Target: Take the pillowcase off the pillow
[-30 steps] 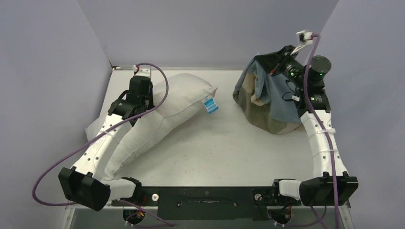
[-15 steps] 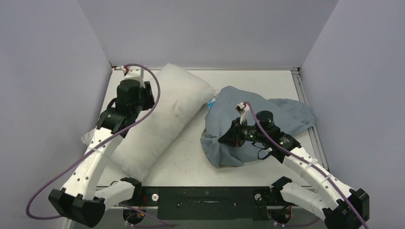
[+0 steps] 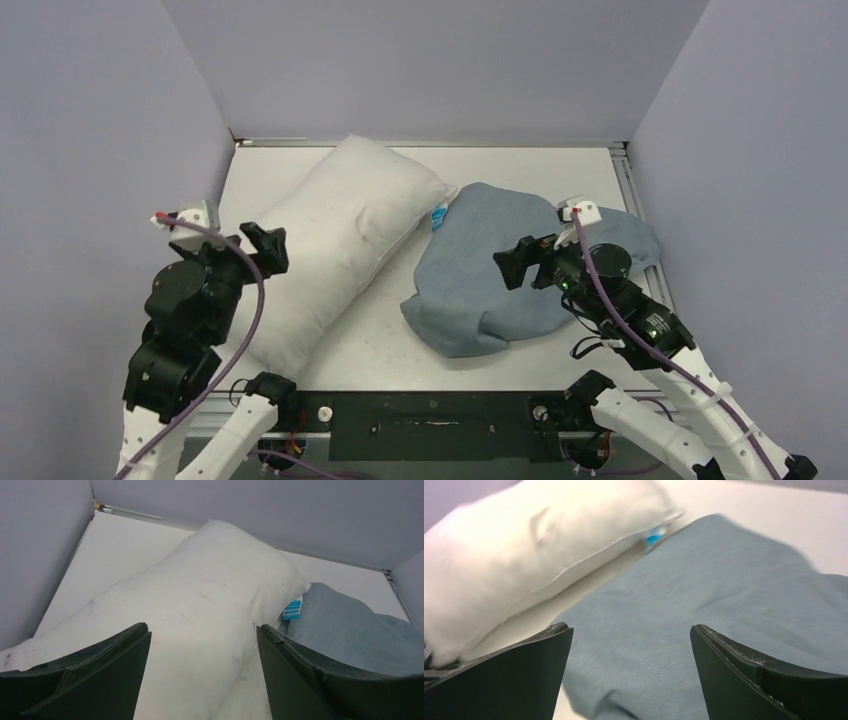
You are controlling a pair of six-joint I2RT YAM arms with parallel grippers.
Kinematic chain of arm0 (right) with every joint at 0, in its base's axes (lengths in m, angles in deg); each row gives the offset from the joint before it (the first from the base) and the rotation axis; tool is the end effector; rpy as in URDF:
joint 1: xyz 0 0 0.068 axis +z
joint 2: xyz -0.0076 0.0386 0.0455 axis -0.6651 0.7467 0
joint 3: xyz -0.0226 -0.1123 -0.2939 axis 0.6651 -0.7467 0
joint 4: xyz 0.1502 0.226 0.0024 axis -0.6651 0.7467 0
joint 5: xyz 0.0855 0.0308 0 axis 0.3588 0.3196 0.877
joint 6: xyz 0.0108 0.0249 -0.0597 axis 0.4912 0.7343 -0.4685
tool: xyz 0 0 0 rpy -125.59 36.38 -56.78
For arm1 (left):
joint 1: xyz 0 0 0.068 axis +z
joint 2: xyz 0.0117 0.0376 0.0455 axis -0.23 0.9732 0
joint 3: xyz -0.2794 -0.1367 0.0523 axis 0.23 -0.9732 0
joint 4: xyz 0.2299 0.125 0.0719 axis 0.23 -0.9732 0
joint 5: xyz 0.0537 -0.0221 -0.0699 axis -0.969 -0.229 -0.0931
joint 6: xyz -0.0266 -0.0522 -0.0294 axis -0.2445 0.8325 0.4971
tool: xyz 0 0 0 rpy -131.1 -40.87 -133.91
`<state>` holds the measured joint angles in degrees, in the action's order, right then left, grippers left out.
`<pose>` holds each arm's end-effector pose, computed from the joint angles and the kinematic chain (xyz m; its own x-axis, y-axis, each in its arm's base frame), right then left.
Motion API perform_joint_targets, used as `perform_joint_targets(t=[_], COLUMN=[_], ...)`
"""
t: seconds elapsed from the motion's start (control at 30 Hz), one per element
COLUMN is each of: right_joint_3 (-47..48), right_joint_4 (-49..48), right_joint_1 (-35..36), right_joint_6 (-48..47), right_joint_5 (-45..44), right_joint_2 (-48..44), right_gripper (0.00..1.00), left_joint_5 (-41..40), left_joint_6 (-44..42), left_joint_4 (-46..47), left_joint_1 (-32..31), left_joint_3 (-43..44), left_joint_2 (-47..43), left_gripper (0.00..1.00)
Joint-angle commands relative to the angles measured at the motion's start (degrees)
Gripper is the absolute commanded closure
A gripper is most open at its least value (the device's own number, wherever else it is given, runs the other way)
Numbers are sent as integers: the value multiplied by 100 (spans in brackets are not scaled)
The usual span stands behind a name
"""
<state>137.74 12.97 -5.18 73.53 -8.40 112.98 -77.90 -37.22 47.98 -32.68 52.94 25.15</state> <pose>0.1121 0.0880 0.3881 -0.4316 0.0799 -0.8985 -0.5422 0.7730 0.3292 0.0799 -0.0113 0.4521 -0.1479 -0.2579 -0.9548 -0.0160 0.9659 -0.2584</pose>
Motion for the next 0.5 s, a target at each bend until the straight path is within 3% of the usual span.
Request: perform_joint_targets(t=[0.0,0.2,0.3,0.33,0.47], right_joint_3=[363,330,125,72,-227], right_joint_4=[309,430,434,447,382], right_joint_1=[6,18,14,16,23], right_joint_6=[-242,-357,-502,-508,-647], right_joint_5=[-2835,-4652,-5011,-5098,-5261], right_joint_2=[-386,-1335,-1886,-2064,-2688], right_gripper=[10,10,10,10,10], left_joint_5=[-558,-1182,-1432,-1497,-1763], left_joint_6=[48,39,56,57,126], left_joint_4=[-255,-255,-179,-147,-33], left_joint_1=[30,28,30,30,24], left_joint_3=[-169,-591,-885,-995,-1470], left_joint_2=[-835,-2041,-2635,-2812,-3434], left_gripper=[20,14,10,1,4])
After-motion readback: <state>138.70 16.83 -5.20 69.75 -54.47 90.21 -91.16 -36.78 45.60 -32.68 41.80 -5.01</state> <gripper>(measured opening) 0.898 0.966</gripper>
